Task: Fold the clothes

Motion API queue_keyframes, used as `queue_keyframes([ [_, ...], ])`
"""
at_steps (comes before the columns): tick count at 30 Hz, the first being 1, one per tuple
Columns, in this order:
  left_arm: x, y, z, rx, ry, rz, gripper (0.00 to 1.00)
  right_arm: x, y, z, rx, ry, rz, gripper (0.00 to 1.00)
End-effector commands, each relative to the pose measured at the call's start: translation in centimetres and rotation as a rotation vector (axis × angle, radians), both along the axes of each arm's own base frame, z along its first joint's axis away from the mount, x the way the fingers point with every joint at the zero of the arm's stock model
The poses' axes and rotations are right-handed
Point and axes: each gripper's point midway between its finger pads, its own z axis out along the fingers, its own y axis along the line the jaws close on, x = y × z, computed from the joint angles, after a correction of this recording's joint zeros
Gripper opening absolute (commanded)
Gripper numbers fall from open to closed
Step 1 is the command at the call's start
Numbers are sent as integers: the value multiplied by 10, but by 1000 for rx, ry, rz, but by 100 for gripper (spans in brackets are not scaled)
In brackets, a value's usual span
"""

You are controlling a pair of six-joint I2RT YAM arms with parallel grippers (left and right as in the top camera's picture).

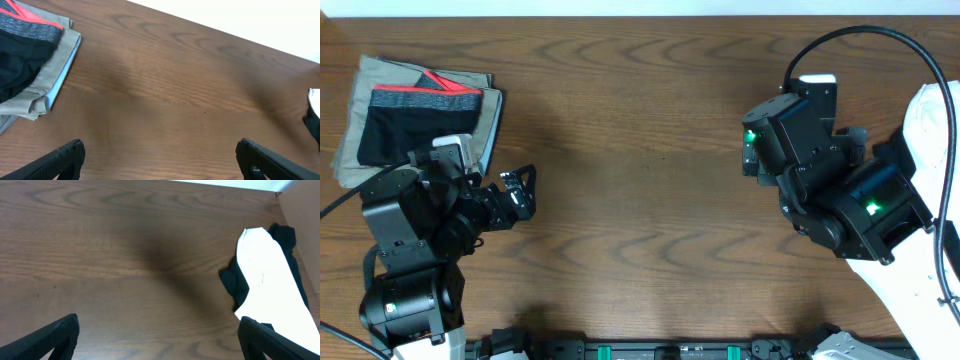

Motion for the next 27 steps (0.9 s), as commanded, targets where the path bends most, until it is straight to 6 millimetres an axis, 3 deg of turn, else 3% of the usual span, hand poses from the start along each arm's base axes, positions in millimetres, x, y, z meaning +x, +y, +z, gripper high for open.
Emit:
queue_keyframes([
  [1, 0, 1, -1, 15, 0, -4, 98, 0, -5, 2, -21, -9, -6, 99],
  [16, 1, 1, -2, 14, 3, -4, 98, -4, -7, -1, -34, 11, -5, 99],
  [20, 1, 1, -2, 14, 4, -4, 98, 4, -9, 2, 8, -18, -18, 99],
  [27, 1, 1, -2, 15, 3, -5, 98, 33, 20, -7, 72, -109, 332, 99],
])
